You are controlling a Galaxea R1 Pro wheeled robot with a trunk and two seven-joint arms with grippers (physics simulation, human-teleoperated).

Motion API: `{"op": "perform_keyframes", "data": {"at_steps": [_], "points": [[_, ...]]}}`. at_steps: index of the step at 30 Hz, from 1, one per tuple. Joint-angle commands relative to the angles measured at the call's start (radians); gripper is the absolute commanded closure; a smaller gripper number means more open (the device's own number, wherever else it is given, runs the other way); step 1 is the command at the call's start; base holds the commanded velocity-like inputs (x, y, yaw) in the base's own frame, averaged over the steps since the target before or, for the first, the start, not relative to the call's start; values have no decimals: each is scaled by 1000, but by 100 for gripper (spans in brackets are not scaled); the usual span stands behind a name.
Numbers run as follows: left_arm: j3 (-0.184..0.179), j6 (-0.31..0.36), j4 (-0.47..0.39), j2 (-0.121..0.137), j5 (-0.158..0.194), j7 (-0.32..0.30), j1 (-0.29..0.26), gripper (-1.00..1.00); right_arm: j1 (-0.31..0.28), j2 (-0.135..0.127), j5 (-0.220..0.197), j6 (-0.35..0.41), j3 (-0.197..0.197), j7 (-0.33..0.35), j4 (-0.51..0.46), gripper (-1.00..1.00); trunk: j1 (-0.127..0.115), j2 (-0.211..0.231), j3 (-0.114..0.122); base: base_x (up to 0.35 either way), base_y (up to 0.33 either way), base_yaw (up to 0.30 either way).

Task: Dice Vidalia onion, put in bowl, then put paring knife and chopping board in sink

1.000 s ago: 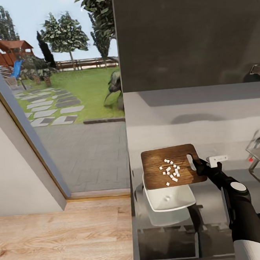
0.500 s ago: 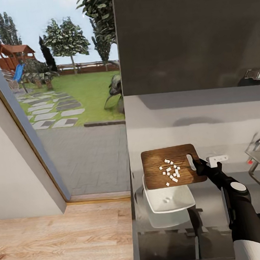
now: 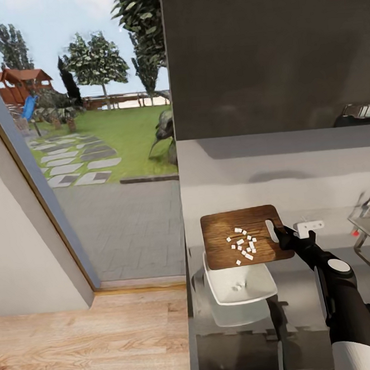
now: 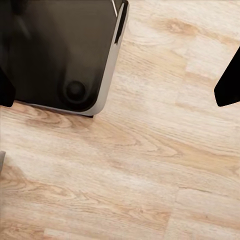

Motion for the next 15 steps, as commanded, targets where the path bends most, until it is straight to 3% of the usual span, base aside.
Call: {"op": "perform_keyframes", "data": {"at_steps": [1,7,15], "points": [[-2,-1,-2,1,3,2,0,-100,-1,2,7,3,-3,9,-2,100,1,-2,-2,0,0,0],[-2,-1,-2,0,3,2,0,-100,-2,7,7,-2,-3,30,-2,100,1,-2,-2,0,0,0],[-2,-1,-2,0,3,2,0,-100,-1,9,7,-71,-5,33,28,100,1,-2,-2,0,0,0]]}}
